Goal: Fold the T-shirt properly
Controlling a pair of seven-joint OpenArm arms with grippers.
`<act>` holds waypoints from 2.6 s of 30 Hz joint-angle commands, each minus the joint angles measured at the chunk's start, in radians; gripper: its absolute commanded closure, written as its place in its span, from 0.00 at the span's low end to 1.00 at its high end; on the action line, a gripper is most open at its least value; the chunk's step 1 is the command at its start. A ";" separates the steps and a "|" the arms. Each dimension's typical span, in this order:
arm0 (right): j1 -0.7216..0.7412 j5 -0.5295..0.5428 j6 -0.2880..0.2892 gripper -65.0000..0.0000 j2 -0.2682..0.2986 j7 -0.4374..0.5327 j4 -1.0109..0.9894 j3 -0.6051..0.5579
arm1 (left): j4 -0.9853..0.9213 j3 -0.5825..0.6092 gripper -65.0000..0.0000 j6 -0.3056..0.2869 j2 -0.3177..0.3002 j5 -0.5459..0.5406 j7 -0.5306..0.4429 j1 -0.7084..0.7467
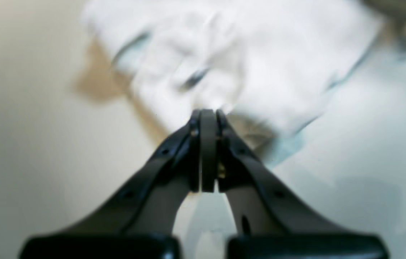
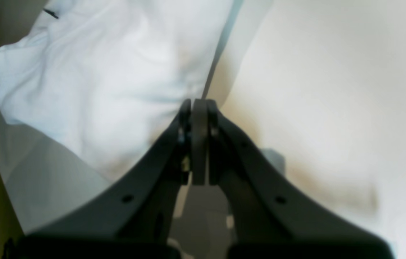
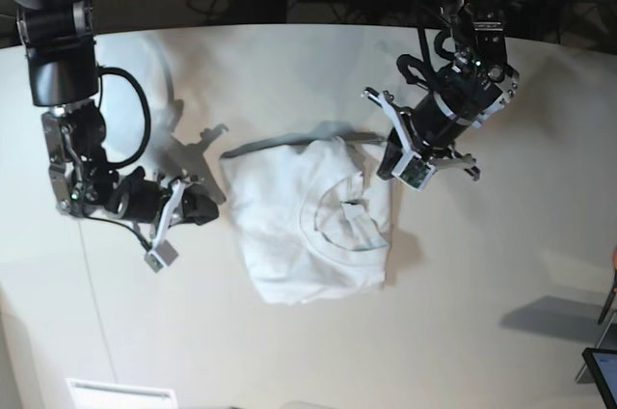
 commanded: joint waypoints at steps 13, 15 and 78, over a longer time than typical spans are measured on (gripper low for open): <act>-0.004 0.015 0.009 1.00 0.020 0.026 0.022 0.007 | -0.023 0.066 1.00 -0.001 0.021 -0.307 -0.026 -0.090; -0.009 0.015 0.009 1.00 0.025 0.026 0.022 0.007 | -0.072 0.061 1.00 -0.001 0.035 -0.284 -0.026 -0.116; -0.196 0.014 0.009 1.00 0.007 0.073 0.177 -0.248 | -0.731 -0.031 1.00 -0.001 0.098 0.230 -0.180 -0.552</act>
